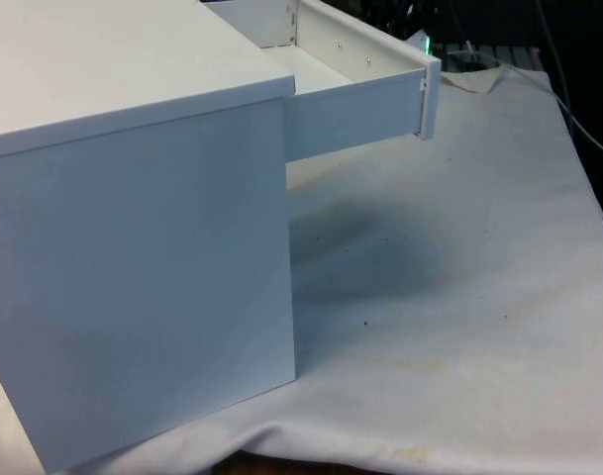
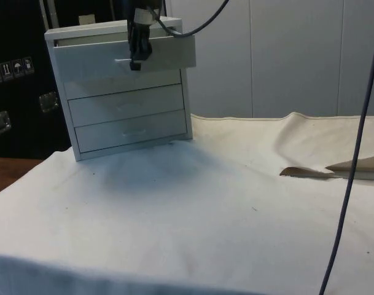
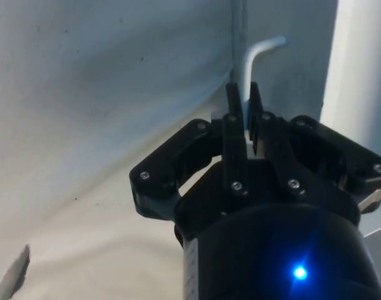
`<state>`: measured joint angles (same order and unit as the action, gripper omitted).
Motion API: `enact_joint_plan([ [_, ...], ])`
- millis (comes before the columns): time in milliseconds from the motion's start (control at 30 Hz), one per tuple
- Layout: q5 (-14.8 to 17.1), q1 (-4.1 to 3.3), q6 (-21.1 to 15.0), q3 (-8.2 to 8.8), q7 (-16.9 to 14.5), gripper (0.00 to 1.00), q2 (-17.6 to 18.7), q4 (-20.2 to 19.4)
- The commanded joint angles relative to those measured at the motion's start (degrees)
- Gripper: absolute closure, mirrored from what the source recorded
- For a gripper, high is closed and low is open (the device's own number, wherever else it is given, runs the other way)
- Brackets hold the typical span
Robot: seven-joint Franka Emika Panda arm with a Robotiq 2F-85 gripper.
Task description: Open the drawer, then close it.
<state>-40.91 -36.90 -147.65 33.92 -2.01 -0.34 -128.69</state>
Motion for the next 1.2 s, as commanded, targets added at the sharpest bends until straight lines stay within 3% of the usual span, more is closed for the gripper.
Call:
enact_joint_plan([
  [0,-2.1,-0.06,0.2,-0.11,1.8,1.00,-1.3,-0.9],
  [33,-2.3,0.00,0.2,-0.23,2.0,1.00,-1.6,-1.2],
  [67,-0.3,0.00,0.0,-0.11,0.3,1.00,-0.3,-0.3],
  [133,-3.0,0.00,0.2,-0.69,2.9,1.00,-2.4,-2.1],
  [300,-4.6,0.00,0.1,-1.38,4.7,1.00,-3.7,-3.6],
  [333,-2.8,0.06,-0.1,-1.09,2.9,1.00,-2.2,-2.4],
  [367,-5.0,-0.06,0.1,-1.43,5.1,1.00,-3.8,-3.8],
  [533,-6.5,-0.11,-0.1,-1.95,7.0,1.00,-4.2,-4.5],
  [600,-4.8,0.06,-0.5,-1.66,5.4,1.00,-2.3,-2.9],
  [633,-6.0,0.00,-0.2,-1.89,6.7,1.00,-3.5,-4.0],
  [967,-5.0,0.11,-0.4,-1.72,5.6,0.99,-2.5,-3.2],
  [1033,-4.9,0.11,-0.4,-1.72,5.6,0.92,-2.5,-3.2],
  [1067,-4.8,0.11,-0.4,-1.72,5.5,0.83,-2.4,-3.2],
  [1167,-4.8,0.11,-0.4,-1.72,5.4,0.67,-2.4,-3.1],
])
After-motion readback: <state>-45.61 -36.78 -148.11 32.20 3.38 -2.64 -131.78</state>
